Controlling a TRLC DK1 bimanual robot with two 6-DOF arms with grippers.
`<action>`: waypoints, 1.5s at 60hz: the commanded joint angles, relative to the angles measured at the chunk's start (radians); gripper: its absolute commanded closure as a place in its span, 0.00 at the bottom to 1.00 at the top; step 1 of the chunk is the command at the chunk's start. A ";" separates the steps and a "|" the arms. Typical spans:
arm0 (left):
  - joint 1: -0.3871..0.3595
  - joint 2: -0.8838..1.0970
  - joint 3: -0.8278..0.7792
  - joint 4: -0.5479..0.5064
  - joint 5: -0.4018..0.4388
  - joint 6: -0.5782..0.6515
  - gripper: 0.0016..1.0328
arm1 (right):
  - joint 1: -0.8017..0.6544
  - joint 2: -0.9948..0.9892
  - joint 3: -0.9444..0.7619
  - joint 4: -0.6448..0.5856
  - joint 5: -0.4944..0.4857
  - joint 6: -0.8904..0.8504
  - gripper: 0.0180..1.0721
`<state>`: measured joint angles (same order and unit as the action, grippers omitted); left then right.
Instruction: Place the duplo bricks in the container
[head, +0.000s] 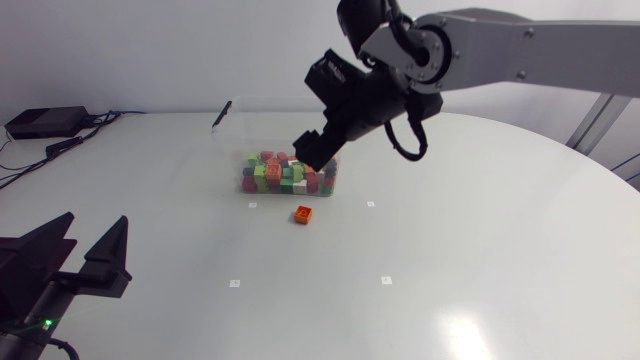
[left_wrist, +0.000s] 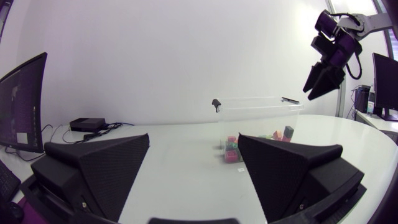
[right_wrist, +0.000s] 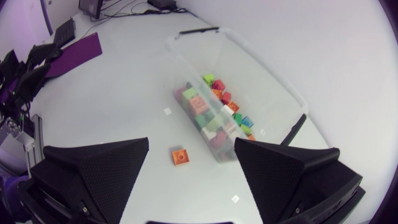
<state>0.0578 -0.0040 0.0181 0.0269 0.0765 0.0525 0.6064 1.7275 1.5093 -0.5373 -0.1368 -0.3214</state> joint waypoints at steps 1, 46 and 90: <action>-0.004 -0.010 -0.020 -0.007 -0.001 0.000 0.04 | 0.016 -0.006 -0.081 0.020 -0.015 -0.044 0.05; -0.001 -0.010 -0.020 -0.008 -0.001 0.001 0.04 | -0.017 0.362 0.038 -0.001 -0.092 -0.200 0.05; -0.001 -0.010 -0.020 -0.008 -0.001 0.000 0.04 | -0.016 0.560 0.282 -0.185 -0.026 -0.252 0.11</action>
<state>0.0578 -0.0040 0.0181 0.0189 0.0769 0.0525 0.5873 2.2475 1.7687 -0.7067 -0.1776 -0.5518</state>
